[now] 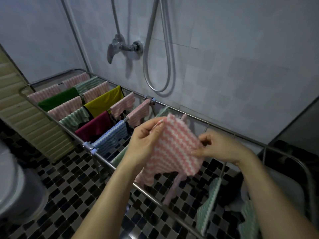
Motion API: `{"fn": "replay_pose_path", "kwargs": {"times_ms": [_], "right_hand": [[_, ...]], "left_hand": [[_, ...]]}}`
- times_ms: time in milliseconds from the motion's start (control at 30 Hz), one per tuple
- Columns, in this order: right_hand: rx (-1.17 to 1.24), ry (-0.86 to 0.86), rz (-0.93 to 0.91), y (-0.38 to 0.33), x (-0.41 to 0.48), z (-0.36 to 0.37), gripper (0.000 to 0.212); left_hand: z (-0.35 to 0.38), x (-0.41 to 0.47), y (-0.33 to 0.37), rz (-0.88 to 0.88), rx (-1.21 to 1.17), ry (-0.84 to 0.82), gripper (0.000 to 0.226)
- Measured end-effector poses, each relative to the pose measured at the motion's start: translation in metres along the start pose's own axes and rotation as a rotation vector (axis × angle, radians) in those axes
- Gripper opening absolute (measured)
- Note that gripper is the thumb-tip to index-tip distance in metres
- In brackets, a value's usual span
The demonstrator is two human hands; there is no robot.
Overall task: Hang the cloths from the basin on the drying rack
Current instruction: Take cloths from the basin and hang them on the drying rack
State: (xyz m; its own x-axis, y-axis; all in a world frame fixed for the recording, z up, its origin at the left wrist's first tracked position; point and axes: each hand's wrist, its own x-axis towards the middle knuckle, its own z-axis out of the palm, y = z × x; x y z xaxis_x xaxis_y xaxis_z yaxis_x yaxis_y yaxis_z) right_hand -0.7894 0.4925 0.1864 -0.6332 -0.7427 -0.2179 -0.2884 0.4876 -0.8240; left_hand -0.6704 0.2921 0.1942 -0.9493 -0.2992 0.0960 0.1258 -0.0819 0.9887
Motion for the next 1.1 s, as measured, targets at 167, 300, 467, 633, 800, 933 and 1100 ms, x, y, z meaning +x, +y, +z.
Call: {"fn": "replay_pose_path", "kwargs": {"times_ms": [167,300,467,633,800,933,1100], "right_hand": [[0.479,0.215,0.080,0.050,-0.013,-0.038,0.015],[0.477,0.366,0.074,0.074,-0.007,-0.070,0.017],[0.114,0.450,0.112,0.111,0.025,-0.091,0.014],[-0.078,0.394,0.167,0.146,0.046,-0.102,0.008],[-0.112,0.372,0.202,0.152,0.058,-0.117,0.033],[-0.146,0.595,0.148,0.152,0.087,-0.105,0.012],[-0.169,0.564,0.074,0.153,0.120,-0.085,0.015]], "left_hand": [[0.032,0.017,-0.030,-0.039,0.070,0.106,0.019],[0.064,0.028,-0.061,-0.144,-0.001,0.109,0.019],[0.098,0.041,-0.098,-0.208,0.035,-0.013,0.070],[0.117,0.042,-0.121,-0.091,0.386,-0.165,0.054],[0.125,0.039,-0.137,0.041,0.749,-0.145,0.061],[0.124,0.048,-0.148,0.020,0.879,0.016,0.068],[0.121,0.063,-0.165,-0.135,0.860,0.211,0.069]]}}
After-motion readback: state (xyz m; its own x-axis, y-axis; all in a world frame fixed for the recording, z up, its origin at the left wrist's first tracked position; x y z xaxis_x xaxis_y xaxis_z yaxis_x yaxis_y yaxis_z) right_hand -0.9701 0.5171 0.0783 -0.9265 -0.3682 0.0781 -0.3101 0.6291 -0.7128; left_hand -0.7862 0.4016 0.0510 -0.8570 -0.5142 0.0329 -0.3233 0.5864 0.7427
